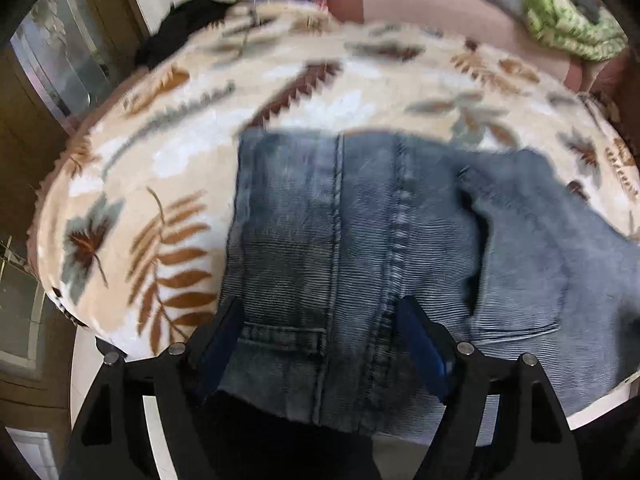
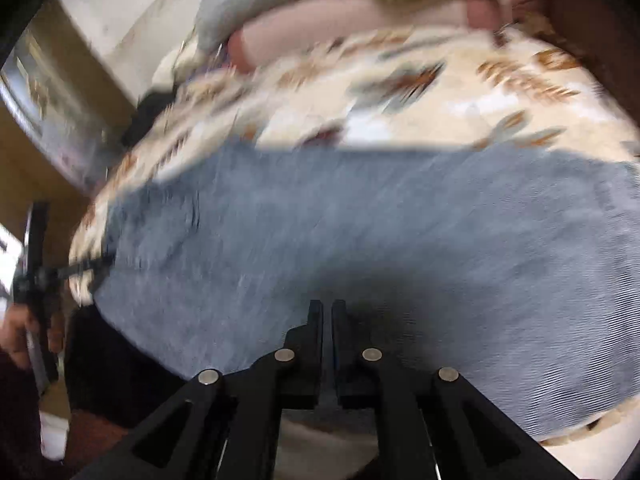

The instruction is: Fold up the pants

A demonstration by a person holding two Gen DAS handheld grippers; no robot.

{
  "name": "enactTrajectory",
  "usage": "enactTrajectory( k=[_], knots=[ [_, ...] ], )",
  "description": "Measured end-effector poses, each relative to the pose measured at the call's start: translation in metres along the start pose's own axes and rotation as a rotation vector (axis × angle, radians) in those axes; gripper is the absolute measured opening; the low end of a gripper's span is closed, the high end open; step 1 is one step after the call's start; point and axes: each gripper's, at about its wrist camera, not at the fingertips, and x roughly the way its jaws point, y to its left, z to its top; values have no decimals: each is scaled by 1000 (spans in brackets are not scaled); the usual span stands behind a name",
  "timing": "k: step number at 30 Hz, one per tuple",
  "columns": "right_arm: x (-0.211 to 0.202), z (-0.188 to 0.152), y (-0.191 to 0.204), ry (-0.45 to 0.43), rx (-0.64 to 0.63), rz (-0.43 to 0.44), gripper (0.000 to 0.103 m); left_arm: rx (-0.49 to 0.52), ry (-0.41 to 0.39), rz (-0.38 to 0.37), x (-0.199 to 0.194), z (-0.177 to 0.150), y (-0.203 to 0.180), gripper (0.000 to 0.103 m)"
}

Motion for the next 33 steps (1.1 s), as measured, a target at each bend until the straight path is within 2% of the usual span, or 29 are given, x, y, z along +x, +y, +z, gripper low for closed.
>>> enactTrajectory(
  k=[2,4,6,7,8,10,11,13,14,16,18,21,24,26,29,33],
  knots=[
    [-18,9,-27,-102,134,-13,6,38,-39,-28,-16,0,-12,79],
    [-32,12,-56,-187,286,-67,9,82,-77,-77,-32,-2,-32,79],
    [-33,11,-71,-190,359,-140,21,133,-88,-122,-40,-6,-56,80],
    [-29,9,-75,-171,378,-193,32,153,-81,-140,-40,-8,-67,80],
    [-27,8,-75,-158,374,-209,38,172,-72,-162,-39,-11,-78,80],
    [-21,6,-73,-130,341,-229,38,213,-49,-194,-32,-18,-99,80],
    [-16,6,-69,-105,312,-252,42,232,-35,-197,-28,-23,-108,80],
    [-7,6,-69,-57,283,-286,43,252,28,-188,-12,-30,-117,80],
    [-7,6,-66,-64,276,-294,43,249,63,-177,-3,-33,-118,80],
    [-6,4,-63,-56,259,-301,46,269,66,-162,7,-41,-120,80],
    [-9,4,-57,-69,243,-315,46,317,54,-132,0,-44,-125,80],
    [-29,3,-27,-210,123,-260,46,314,-65,-151,-32,-36,-123,80],
    [-42,3,1,-319,25,-204,49,303,-180,-103,-64,-26,-122,80],
    [-47,2,18,-374,-11,-165,62,303,-256,-81,-81,-24,-122,80],
    [-49,1,38,-413,-61,-131,63,293,-315,-51,-95,-17,-117,80],
    [-43,-1,62,-406,-127,-97,63,271,-337,-40,-103,-14,-110,80]
  ],
)
